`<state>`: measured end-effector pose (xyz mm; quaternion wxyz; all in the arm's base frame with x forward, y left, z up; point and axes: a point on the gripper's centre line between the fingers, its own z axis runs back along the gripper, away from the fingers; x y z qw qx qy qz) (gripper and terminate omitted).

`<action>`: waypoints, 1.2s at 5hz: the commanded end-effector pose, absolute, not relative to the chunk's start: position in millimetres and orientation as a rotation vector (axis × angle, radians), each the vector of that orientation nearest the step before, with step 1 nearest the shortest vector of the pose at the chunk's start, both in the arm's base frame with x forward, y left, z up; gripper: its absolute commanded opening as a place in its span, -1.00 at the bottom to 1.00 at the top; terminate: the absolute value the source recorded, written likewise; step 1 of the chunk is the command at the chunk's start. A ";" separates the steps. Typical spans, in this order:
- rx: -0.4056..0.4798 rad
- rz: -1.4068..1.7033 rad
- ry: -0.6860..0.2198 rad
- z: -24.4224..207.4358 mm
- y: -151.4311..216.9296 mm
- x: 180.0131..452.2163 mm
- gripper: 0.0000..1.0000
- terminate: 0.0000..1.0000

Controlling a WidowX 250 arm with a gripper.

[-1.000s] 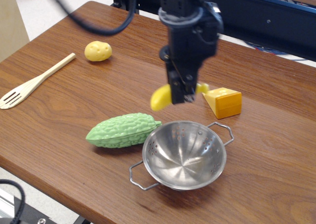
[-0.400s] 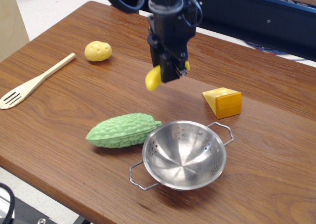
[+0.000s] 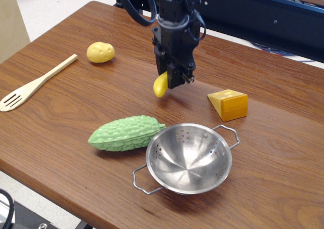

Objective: Take banana out of colander

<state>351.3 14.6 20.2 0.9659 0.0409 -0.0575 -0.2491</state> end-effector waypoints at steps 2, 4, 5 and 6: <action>0.144 -0.446 -0.078 30.5 34.5 350.7 1.00 -1.00; 0.180 -0.373 -0.089 49.3 33.1 346.8 1.00 -1.00; 0.166 -0.353 -0.126 70.2 31.7 341.6 1.00 -1.00; 0.125 -0.321 -0.165 93.7 32.6 335.9 1.00 -1.00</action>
